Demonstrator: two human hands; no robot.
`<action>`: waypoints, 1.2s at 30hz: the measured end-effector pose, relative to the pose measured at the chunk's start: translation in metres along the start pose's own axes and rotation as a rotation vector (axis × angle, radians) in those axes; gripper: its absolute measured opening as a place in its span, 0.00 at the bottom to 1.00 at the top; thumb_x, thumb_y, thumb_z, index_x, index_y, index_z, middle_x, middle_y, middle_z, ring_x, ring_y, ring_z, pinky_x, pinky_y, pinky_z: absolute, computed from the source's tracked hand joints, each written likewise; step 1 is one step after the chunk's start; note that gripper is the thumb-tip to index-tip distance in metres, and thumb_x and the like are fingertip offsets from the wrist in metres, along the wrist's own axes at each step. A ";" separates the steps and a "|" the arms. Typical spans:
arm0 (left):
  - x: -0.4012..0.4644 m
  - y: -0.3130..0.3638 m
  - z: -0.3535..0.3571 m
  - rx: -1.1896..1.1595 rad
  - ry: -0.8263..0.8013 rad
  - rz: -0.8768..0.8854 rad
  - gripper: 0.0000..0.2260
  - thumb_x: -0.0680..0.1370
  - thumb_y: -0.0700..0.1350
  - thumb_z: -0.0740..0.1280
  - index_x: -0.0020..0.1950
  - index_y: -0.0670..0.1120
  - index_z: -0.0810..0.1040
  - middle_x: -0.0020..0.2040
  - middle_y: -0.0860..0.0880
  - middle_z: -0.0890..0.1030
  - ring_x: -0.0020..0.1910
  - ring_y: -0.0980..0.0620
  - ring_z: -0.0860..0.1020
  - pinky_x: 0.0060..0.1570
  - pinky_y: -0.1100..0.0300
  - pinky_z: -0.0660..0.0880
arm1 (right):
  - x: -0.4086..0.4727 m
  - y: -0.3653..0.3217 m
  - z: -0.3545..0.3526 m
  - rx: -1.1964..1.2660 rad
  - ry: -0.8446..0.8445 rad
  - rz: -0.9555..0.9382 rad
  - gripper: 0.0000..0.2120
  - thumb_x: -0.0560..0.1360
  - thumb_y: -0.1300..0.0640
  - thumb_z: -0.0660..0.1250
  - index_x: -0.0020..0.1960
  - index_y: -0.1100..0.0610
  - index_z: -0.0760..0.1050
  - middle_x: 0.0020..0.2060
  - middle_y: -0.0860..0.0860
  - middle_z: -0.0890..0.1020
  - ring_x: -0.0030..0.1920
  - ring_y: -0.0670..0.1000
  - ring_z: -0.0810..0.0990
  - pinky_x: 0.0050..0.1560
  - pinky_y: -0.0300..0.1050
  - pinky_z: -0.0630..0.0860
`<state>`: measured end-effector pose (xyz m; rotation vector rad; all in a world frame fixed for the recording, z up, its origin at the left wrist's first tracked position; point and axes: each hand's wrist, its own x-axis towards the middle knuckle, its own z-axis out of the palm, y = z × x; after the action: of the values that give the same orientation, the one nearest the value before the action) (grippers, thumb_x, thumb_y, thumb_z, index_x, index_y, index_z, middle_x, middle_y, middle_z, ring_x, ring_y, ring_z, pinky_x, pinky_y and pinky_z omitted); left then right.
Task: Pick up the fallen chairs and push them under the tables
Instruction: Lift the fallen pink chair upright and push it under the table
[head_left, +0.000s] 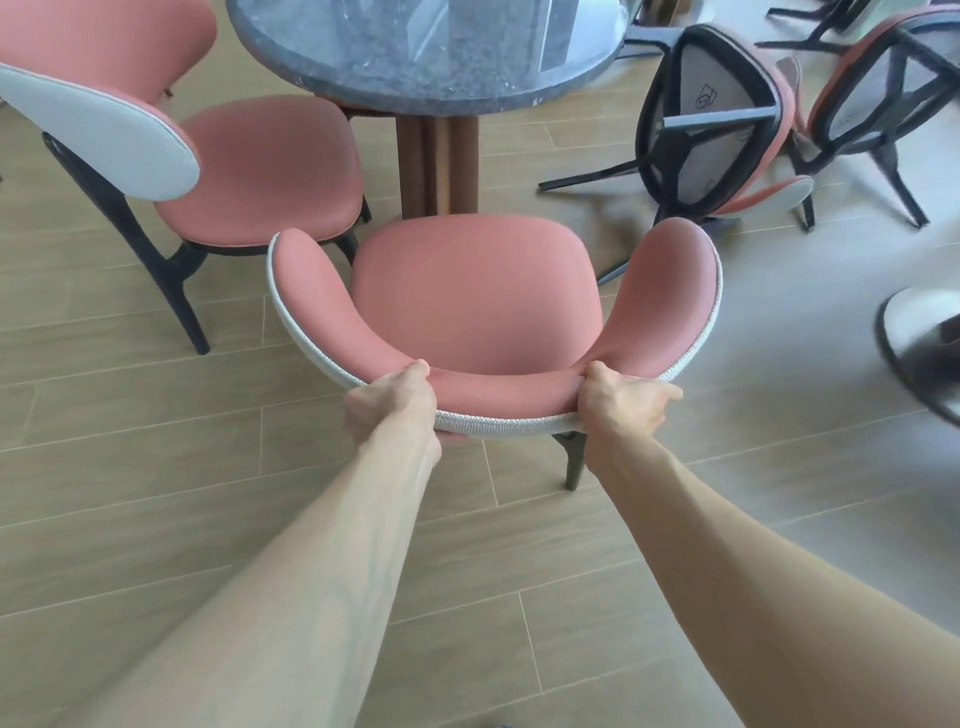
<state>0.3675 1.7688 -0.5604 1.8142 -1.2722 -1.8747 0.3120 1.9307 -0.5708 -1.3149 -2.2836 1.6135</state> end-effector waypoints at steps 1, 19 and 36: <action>0.001 0.005 0.004 0.001 0.004 -0.003 0.14 0.66 0.43 0.79 0.35 0.46 0.74 0.41 0.46 0.80 0.40 0.40 0.82 0.41 0.39 0.82 | 0.001 -0.005 0.004 -0.008 0.005 0.003 0.22 0.70 0.61 0.68 0.60 0.62 0.63 0.42 0.54 0.71 0.56 0.63 0.78 0.49 0.47 0.68; 0.000 0.047 0.027 0.264 0.035 -0.208 0.12 0.65 0.50 0.79 0.35 0.47 0.79 0.37 0.50 0.80 0.35 0.46 0.82 0.35 0.45 0.83 | 0.006 -0.039 0.025 -0.184 -0.055 0.185 0.29 0.66 0.48 0.74 0.55 0.60 0.62 0.40 0.49 0.73 0.51 0.60 0.80 0.52 0.49 0.75; 0.058 0.117 0.116 1.613 -0.691 0.309 0.16 0.79 0.48 0.63 0.60 0.39 0.79 0.59 0.41 0.82 0.57 0.40 0.81 0.57 0.50 0.78 | 0.028 -0.111 0.124 -1.573 -0.868 -0.655 0.18 0.78 0.51 0.62 0.63 0.58 0.77 0.57 0.55 0.81 0.58 0.57 0.79 0.49 0.46 0.72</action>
<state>0.2058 1.7068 -0.5351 0.9676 -3.6795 -1.1658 0.1676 1.8457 -0.5502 0.5942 -3.9125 -0.1947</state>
